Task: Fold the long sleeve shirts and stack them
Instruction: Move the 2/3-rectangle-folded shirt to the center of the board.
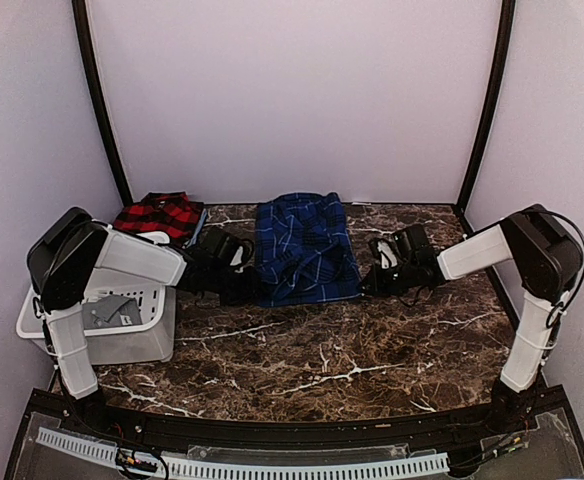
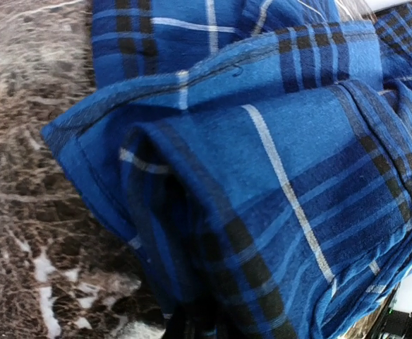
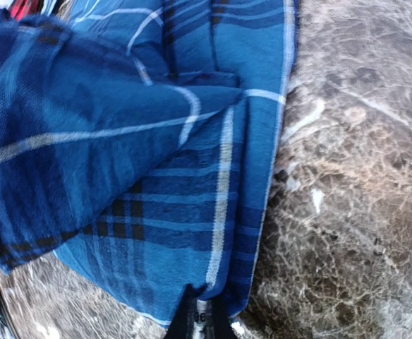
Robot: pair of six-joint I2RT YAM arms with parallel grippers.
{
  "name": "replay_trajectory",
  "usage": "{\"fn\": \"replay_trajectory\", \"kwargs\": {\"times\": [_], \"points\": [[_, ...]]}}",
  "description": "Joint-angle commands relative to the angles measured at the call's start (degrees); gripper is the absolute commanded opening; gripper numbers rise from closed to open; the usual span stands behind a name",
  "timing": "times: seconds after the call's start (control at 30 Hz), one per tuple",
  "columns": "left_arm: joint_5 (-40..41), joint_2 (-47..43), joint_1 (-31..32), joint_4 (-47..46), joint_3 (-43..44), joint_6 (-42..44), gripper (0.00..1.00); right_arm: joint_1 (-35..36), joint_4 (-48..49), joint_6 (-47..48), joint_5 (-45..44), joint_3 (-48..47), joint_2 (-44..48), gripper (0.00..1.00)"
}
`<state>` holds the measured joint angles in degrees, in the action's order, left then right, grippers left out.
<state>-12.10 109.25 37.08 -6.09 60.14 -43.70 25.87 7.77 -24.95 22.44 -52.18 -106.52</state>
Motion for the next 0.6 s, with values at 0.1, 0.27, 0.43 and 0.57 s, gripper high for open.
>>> {"fn": "replay_trajectory", "kwargs": {"times": [0.1,0.27,0.43,0.57], "points": [[-6.7,-1.2,2.4,8.7,2.2,0.2,0.03,1.6,-1.7,-1.3,2.0,5.0,5.4,0.0],[-9.6,-3.7,6.1,12.3,-1.1,-0.7,0.02,4.7,-2.5,-4.2,1.3,13.8,11.1,0.0],[-10.1,-7.0,10.0,13.2,-6.0,-3.1,0.06,8.2,-1.8,-9.2,-0.4,23.0,19.0,0.0],[-8.7,-10.7,11.6,14.1,-7.2,-4.4,0.21,8.7,-5.6,-10.4,-3.6,25.8,26.5,0.07]]}}
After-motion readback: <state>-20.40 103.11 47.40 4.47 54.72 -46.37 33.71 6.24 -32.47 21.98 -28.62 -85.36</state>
